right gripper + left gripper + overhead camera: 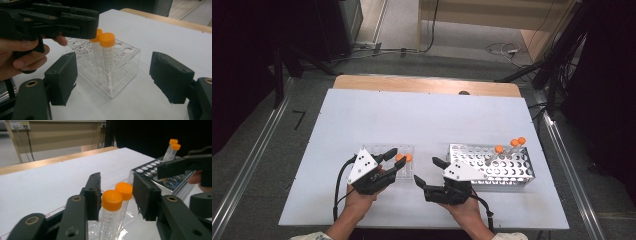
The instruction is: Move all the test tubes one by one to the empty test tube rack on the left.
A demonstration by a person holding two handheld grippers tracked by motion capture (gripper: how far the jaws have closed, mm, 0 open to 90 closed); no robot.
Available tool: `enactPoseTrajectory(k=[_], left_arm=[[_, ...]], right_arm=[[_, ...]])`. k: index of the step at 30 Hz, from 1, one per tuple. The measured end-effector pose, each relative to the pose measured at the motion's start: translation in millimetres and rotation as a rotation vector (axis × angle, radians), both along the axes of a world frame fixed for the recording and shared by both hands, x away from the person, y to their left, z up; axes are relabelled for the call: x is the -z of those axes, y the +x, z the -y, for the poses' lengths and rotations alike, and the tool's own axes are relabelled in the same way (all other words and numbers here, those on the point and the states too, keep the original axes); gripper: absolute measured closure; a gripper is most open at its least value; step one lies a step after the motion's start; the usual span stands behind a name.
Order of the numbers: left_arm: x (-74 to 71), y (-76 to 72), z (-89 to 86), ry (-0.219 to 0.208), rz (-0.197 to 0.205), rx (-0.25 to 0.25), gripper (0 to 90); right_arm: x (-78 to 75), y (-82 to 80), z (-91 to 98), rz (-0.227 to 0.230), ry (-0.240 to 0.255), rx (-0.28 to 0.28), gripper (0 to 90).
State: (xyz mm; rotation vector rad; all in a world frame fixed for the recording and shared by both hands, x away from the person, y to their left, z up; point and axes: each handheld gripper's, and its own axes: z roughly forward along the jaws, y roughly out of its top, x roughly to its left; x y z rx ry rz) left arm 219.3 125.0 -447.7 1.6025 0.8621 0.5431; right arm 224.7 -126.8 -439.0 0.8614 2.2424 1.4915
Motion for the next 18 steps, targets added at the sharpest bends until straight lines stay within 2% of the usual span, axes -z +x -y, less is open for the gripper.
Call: enactPoseTrajectory(k=[2, 5, 9, 13, 18], left_arm=[[-1.6, -0.9, -0.9, -0.016, -0.004, 0.003, 49.8], [-3.2, -2.5, -2.0, -0.016, -0.003, -0.009, 42.1], [-4.9, -2.8, -4.4, -0.007, -0.003, -0.052, 32.2], [-7.0, -1.7, -10.7, -0.022, -0.003, -0.083, 27.7], [-7.8, -0.2, -20.6, -0.026, -0.003, -0.138, 22.5]], right_arm=[[-0.2, 0.5, 1.4, 0.004, 0.001, 0.002, 21.2], [-0.5, 0.8, 3.5, 0.006, 0.002, 0.010, 21.2], [-1.0, 2.0, 7.6, 0.006, 0.004, 0.022, 21.2], [-1.9, 4.1, 15.9, 0.005, 0.005, 0.040, 21.5], [-6.8, 7.4, 33.3, 0.025, 0.016, 0.085, 21.8]])
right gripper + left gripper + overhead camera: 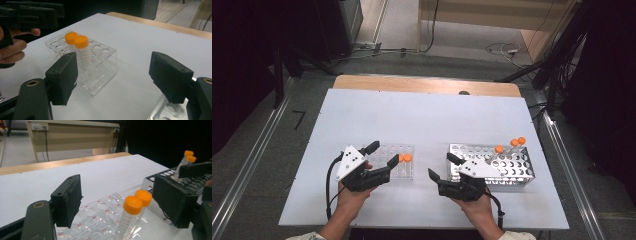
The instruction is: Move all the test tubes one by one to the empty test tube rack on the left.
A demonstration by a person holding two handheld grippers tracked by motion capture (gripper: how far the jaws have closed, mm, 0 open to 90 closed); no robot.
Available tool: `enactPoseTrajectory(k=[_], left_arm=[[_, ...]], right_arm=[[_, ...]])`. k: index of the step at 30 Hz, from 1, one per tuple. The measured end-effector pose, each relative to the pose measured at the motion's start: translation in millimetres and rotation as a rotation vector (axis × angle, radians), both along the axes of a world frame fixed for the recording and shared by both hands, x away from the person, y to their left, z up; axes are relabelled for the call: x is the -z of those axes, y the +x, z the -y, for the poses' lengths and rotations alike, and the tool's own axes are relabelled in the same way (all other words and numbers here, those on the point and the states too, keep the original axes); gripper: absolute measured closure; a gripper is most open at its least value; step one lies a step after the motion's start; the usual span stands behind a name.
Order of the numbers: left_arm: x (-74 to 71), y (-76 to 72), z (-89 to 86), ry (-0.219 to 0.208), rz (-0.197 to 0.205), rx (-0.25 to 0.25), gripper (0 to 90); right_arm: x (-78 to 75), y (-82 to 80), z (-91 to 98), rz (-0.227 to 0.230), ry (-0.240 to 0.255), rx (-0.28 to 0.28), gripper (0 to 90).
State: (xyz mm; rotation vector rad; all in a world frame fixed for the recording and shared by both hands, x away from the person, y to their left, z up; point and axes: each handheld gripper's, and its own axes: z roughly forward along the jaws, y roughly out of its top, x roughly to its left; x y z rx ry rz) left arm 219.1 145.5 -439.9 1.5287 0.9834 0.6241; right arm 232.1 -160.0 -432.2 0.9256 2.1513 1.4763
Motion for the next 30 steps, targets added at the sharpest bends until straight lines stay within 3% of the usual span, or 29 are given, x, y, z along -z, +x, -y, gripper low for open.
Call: enactPoseTrajectory(k=[8, 30], left_arm=[[1.2, 3.1, -7.6, 0.011, -0.009, -0.043, 18.2], [1.4, 2.4, -7.2, 0.022, -0.013, -0.049, 18.3]], right_arm=[[-6.4, 4.5, 33.9, 0.018, 0.021, 0.087, 22.1], [-9.7, 9.8, 96.1, 0.105, 0.010, 0.306, 24.9]])
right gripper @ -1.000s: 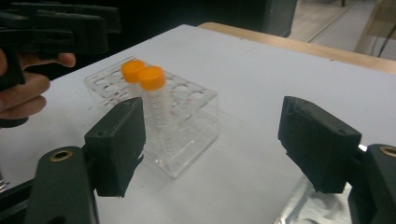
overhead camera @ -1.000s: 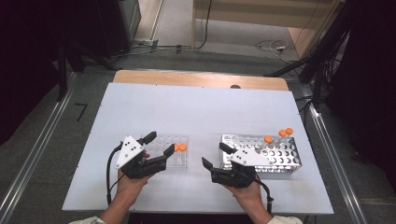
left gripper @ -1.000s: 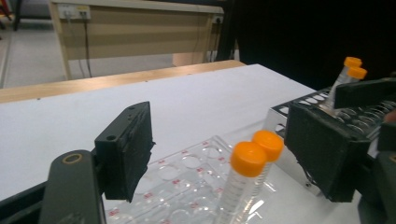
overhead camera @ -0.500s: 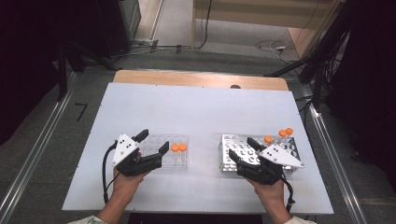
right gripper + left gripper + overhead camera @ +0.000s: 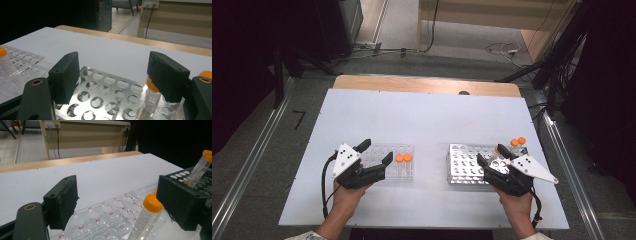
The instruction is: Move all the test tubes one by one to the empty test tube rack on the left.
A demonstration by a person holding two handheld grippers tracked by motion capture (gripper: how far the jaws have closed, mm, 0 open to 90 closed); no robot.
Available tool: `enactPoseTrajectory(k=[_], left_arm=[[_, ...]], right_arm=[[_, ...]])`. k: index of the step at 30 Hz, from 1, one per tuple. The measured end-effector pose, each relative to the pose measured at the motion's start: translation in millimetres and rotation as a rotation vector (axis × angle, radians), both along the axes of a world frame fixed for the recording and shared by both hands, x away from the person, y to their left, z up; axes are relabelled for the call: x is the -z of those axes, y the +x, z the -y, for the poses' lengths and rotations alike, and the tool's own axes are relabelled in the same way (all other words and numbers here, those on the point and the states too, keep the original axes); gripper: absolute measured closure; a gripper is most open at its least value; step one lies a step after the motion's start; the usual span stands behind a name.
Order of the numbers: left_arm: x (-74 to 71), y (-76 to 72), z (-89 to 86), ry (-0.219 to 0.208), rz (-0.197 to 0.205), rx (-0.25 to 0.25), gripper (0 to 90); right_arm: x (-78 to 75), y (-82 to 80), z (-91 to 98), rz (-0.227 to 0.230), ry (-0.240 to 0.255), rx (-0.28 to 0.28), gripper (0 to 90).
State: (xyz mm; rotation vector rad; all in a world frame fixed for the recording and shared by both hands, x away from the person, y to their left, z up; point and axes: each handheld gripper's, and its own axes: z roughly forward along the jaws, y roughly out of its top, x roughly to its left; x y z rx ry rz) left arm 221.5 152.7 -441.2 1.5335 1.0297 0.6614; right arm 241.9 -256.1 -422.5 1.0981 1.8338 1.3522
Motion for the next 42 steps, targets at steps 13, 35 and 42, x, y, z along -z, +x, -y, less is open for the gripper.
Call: enactPoseTrajectory(k=[13, 35, 42], left_arm=[[0.5, -0.3, 1.1, 0.002, 0.001, 0.003, 18.4], [0.3, -1.7, 1.8, 0.007, -0.002, 0.006, 18.6], [0.0, -2.2, 1.8, 0.001, 0.000, 0.004, 18.9]], right_arm=[[10.6, 9.7, 15.1, -0.001, -0.004, 0.085, 30.8], [43.1, 17.4, 17.2, -0.052, -0.027, 0.149, 50.6], [48.1, 19.7, 18.7, -0.044, -0.036, 0.154, 56.9]])
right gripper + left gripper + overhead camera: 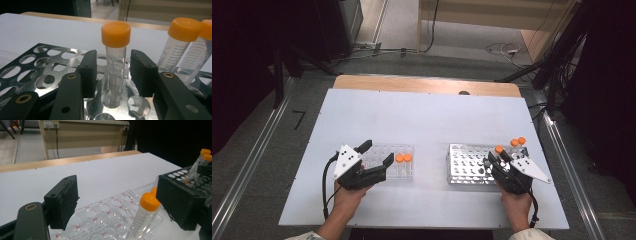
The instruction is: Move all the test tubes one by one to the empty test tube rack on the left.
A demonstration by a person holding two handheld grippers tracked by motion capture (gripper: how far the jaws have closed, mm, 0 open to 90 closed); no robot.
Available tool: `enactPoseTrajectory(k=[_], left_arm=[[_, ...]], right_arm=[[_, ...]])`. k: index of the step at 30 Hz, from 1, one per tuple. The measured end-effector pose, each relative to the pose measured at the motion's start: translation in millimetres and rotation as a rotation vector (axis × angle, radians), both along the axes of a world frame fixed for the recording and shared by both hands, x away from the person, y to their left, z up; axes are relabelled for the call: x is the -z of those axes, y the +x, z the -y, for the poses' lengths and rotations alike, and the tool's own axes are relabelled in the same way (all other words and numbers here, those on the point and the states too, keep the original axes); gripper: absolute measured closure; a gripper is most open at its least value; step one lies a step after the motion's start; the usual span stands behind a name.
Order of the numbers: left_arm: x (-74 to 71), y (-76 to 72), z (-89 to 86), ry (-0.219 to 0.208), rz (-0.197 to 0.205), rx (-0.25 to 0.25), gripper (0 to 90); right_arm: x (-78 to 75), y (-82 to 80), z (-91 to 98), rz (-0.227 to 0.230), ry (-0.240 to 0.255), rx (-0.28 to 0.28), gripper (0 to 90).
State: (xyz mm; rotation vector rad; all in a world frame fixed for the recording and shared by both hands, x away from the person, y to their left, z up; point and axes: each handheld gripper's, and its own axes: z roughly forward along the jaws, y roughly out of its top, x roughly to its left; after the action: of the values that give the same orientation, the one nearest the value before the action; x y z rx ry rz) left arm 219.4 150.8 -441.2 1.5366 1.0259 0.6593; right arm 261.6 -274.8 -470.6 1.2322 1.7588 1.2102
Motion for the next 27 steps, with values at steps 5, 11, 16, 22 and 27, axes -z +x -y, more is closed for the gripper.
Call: enactPoseTrajectory(k=[5, 11, 16, 22, 27], left_arm=[[0.0, -0.1, -0.1, 0.000, 0.000, 0.000, 19.1], [0.0, -0.2, 0.1, -0.001, -0.001, 0.002, 19.2], [-0.1, -0.4, 0.2, -0.003, -0.001, 0.002, 19.3], [-0.2, -0.3, -0.2, -0.001, -0.003, 0.002, 19.4], [-0.3, -0.1, 0.1, -0.002, -0.004, 0.004, 19.5]], right_arm=[[1.8, 0.9, -0.8, -0.004, -0.008, 0.003, 59.7], [2.4, 0.7, -0.9, 0.006, -0.018, 0.005, 67.9], [2.2, 0.7, -1.1, 0.007, -0.026, 0.011, 71.0], [-2.8, -0.9, -0.2, 0.023, -0.021, 0.017, 71.5], [-13.2, -1.8, 0.9, 0.034, 0.006, 0.014, 71.7]])
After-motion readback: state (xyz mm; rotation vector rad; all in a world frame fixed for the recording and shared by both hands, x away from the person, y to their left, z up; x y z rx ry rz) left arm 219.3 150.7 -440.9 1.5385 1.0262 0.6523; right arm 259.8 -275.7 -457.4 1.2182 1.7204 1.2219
